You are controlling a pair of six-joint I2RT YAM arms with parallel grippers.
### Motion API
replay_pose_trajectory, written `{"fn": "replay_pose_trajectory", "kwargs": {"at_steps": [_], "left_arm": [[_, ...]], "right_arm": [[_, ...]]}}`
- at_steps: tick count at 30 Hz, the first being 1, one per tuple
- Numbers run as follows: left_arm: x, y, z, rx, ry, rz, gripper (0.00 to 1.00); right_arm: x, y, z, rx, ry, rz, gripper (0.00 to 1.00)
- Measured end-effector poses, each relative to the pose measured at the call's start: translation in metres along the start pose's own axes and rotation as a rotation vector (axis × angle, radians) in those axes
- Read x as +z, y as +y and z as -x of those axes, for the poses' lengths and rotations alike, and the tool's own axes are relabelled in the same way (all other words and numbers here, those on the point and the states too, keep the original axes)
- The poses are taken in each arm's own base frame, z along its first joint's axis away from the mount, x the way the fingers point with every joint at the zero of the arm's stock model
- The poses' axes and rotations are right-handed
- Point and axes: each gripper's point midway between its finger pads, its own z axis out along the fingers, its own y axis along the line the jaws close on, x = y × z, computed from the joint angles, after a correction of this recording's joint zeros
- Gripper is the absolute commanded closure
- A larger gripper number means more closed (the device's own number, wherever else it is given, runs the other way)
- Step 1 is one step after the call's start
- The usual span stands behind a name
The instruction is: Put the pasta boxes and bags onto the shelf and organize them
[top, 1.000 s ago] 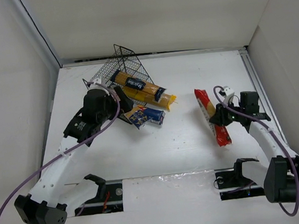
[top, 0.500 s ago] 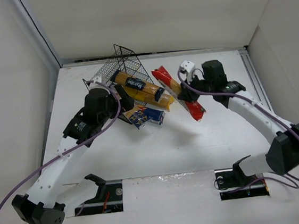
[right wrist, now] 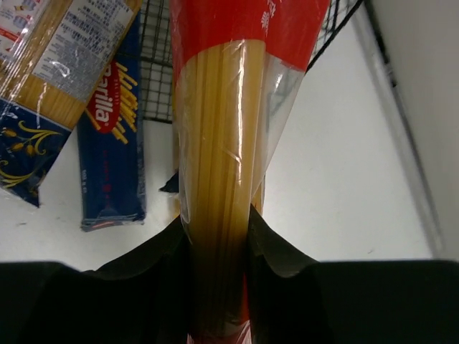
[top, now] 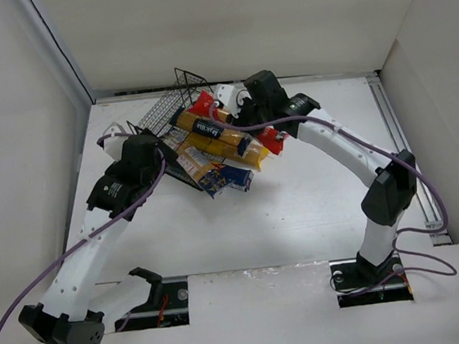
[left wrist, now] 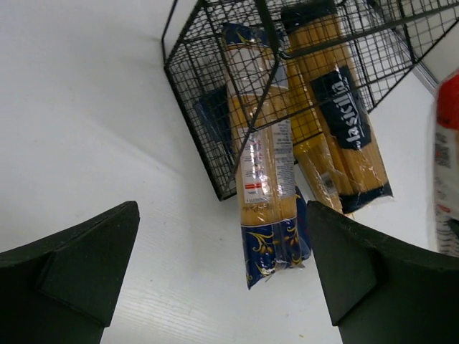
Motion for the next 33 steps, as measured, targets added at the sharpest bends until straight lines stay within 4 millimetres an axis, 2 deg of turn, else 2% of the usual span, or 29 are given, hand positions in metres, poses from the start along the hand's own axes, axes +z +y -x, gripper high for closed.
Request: {"fn": "replay_pose_trajectory", "kwargs": {"at_steps": [4, 6, 7, 9, 11, 14, 20, 26, 33], "left_arm": [[-0.003, 0.012, 0.003, -0.025, -0.023, 0.048, 0.00], [-0.008, 0.016, 0.007, -0.041, -0.041, 0.051, 0.00], [-0.011, 0.018, 0.009, -0.048, -0.049, 0.047, 0.00], [-0.018, 0.021, 0.013, -0.062, -0.065, 0.037, 0.00], [-0.024, 0.023, 0.017, -0.073, -0.079, 0.025, 0.00], [-0.029, 0.027, 0.020, -0.076, -0.094, 0.018, 0.00], [-0.030, 0.034, 0.017, -0.056, -0.091, 0.036, 0.00], [-0.036, 0.042, 0.020, -0.042, -0.106, 0.042, 0.00], [-0.045, 0.052, 0.026, -0.041, -0.139, 0.053, 0.00]], "right_arm": [[0.001, -0.023, 0.034, -0.153, -0.073, -0.056, 1.00], [0.000, -0.042, 0.067, -0.255, -0.162, -0.109, 1.00], [0.000, -0.046, 0.075, -0.281, -0.184, -0.118, 1.00], [0.001, -0.058, 0.106, -0.388, -0.261, -0.141, 1.00], [0.005, -0.066, 0.139, -0.509, -0.359, -0.155, 1.00], [0.015, -0.064, 0.173, -0.710, -0.488, -0.157, 1.00], [0.050, -0.041, 0.186, -0.940, -0.618, -0.084, 1.00], [0.086, -0.023, 0.184, -1.072, -0.696, -0.033, 1.00], [0.094, -0.016, 0.185, -1.200, -0.725, -0.037, 0.99]]}}
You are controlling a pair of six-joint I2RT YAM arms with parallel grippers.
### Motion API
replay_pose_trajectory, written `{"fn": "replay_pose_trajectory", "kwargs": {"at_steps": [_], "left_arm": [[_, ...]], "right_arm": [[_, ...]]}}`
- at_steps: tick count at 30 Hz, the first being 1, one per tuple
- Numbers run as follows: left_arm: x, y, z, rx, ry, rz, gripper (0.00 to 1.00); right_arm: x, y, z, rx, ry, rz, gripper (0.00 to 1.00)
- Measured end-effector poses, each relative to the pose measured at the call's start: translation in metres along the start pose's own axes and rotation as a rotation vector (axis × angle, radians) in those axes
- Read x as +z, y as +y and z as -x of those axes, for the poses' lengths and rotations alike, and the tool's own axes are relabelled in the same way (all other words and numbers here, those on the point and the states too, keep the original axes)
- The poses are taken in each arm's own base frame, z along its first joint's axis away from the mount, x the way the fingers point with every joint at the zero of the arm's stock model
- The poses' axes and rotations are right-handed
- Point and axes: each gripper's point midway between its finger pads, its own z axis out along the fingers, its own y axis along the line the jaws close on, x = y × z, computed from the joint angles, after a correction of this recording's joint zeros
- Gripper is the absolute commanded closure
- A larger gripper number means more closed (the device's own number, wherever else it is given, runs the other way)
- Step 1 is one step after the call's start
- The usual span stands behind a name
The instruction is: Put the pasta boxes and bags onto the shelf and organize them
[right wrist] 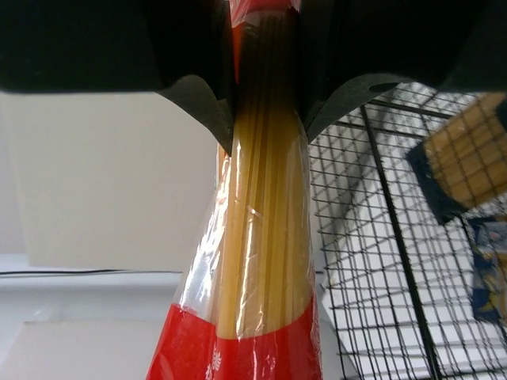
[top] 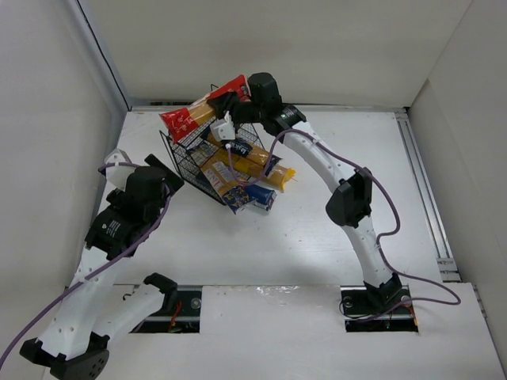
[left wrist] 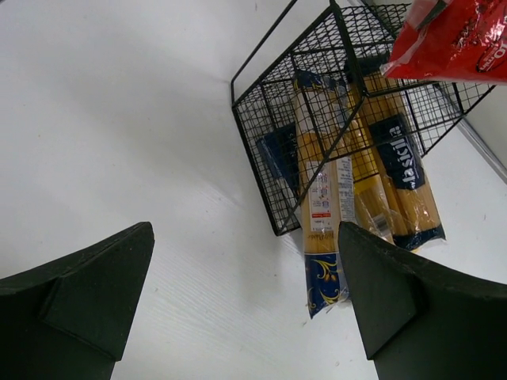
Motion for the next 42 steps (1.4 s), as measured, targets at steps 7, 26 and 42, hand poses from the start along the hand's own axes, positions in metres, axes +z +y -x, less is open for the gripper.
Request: {"fn": "replay_pose_trajectory", "kwargs": {"at_steps": [7, 26, 42], "left_arm": [[0.001, 0.003, 0.000, 0.015, -0.004, 0.014, 0.00], [0.002, 0.004, 0.001, 0.017, -0.010, 0.024, 0.00], [0.004, 0.004, -0.001, 0.020, -0.005, 0.032, 0.00]], "right_arm": [[0.011, -0.002, -0.006, -0.153, 0.065, 0.014, 0.92], [0.019, 0.023, -0.019, -0.177, 0.118, 0.077, 0.57], [0.008, 0.008, -0.016, -0.240, 0.150, 0.053, 0.00]]}}
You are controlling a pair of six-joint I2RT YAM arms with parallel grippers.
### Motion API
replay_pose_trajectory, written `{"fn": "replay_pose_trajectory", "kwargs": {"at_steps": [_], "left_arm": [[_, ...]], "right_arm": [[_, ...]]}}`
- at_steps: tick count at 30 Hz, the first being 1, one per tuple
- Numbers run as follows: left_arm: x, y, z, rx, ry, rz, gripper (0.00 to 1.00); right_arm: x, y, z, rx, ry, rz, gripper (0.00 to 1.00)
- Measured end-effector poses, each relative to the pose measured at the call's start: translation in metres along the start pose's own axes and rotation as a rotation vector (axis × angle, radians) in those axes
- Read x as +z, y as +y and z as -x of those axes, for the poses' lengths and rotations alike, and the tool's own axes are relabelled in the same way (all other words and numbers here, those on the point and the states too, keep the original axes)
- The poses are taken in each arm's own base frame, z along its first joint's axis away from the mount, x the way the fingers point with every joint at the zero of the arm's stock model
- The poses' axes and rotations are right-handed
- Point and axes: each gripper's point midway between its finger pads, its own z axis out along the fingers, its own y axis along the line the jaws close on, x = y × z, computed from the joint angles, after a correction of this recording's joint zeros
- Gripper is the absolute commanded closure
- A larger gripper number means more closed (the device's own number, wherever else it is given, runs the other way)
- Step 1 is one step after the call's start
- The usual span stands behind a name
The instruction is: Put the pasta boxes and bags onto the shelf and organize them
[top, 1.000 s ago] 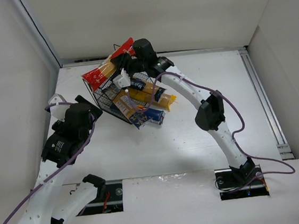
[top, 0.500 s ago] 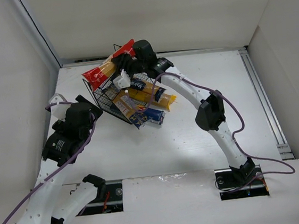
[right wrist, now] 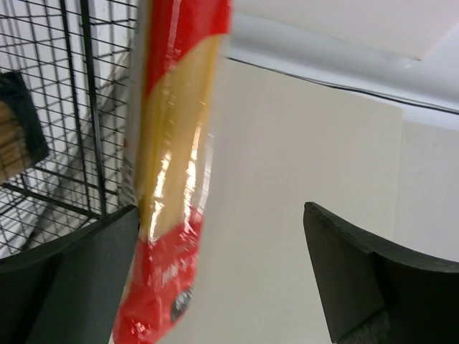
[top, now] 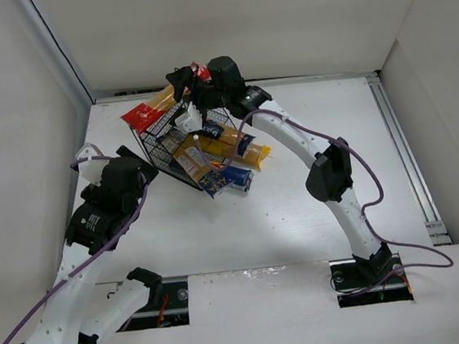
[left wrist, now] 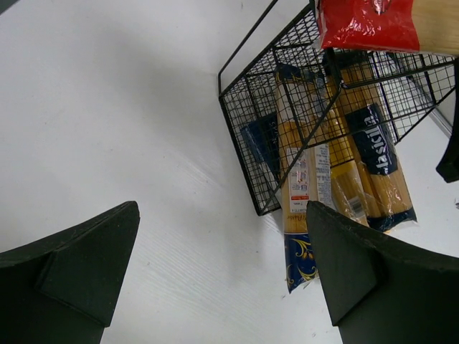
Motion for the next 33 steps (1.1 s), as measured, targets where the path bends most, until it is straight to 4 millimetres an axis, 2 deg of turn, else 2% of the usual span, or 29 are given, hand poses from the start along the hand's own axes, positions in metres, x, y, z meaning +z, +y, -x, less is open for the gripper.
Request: {"fn": "replay_pose_trajectory", "kwargs": {"at_steps": [5, 13, 15, 18, 21, 23, 24, 26, 30, 33], "left_arm": [[0.000, 0.000, 0.000, 0.000, 0.000, 0.000, 0.00], [0.000, 0.000, 0.000, -0.002, -0.001, -0.002, 0.00], [0.000, 0.000, 0.000, -0.002, 0.000, -0.003, 0.00], [0.000, 0.000, 0.000, -0.002, 0.001, -0.003, 0.00], [0.000, -0.001, 0.000, -0.001, 0.003, -0.005, 0.00], [0.001, -0.003, -0.001, -0.001, 0.004, -0.005, 0.00], [0.002, -0.003, -0.001, 0.001, 0.005, -0.004, 0.00], [0.006, -0.005, -0.004, 0.011, 0.014, 0.005, 0.00], [0.015, -0.012, -0.014, 0.031, 0.047, 0.016, 0.00], [0.024, -0.018, -0.022, 0.047, 0.073, 0.024, 0.00]], "right_arm": [[-0.013, -0.016, 0.001, -0.013, 0.007, -0.017, 0.00], [-0.046, -0.011, 0.017, 0.044, 0.032, 0.018, 0.00], [-0.060, -0.013, 0.016, 0.119, 0.085, 0.014, 0.00], [-0.086, -0.039, 0.010, 0.254, 0.177, -0.061, 0.00], [-0.126, -0.063, -0.001, 0.437, 0.282, -0.166, 0.00], [-0.159, -0.068, -0.010, 0.576, 0.355, -0.241, 0.00], [-0.175, -0.061, -0.013, 0.655, 0.386, -0.267, 0.00], [-0.210, -0.035, -0.018, 0.824, 0.457, -0.303, 0.00], [-0.267, 0.047, -0.016, 1.126, 0.600, -0.320, 0.00], [-0.299, 0.120, 0.007, 1.298, 0.694, -0.275, 0.00]]}}
